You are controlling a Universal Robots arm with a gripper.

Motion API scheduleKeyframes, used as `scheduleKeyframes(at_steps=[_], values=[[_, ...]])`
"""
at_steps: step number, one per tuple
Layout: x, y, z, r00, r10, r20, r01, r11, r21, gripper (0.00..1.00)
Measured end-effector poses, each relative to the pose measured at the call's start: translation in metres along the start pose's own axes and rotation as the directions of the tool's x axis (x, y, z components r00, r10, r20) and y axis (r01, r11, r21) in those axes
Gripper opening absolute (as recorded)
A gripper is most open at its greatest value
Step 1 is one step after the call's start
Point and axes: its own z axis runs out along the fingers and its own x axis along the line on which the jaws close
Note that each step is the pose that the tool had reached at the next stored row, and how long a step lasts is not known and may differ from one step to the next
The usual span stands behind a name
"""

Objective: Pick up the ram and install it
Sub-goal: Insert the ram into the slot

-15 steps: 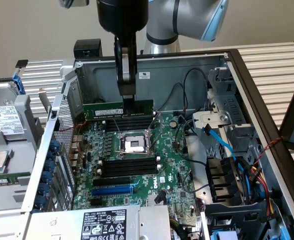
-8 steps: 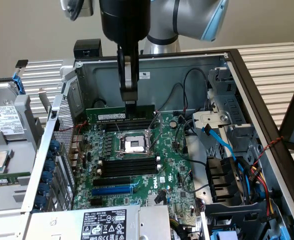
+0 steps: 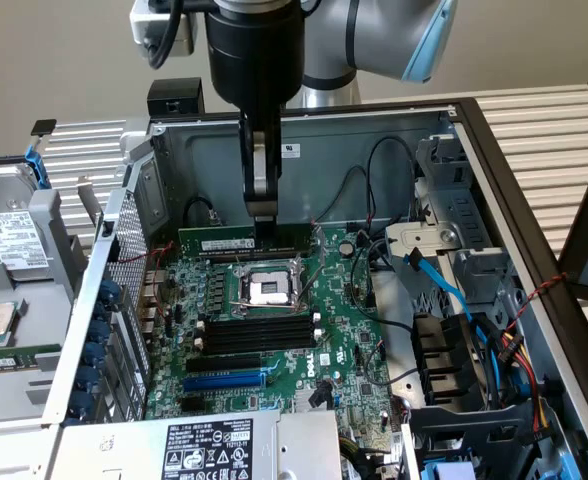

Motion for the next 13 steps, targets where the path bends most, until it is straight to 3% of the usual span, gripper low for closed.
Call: scheduleKeyframes(at_steps=[13], values=[[-0.003,-0.0029,0.0236,0.9997,0.026,0.0002,-0.026,0.9997,0.0006,0.12]])
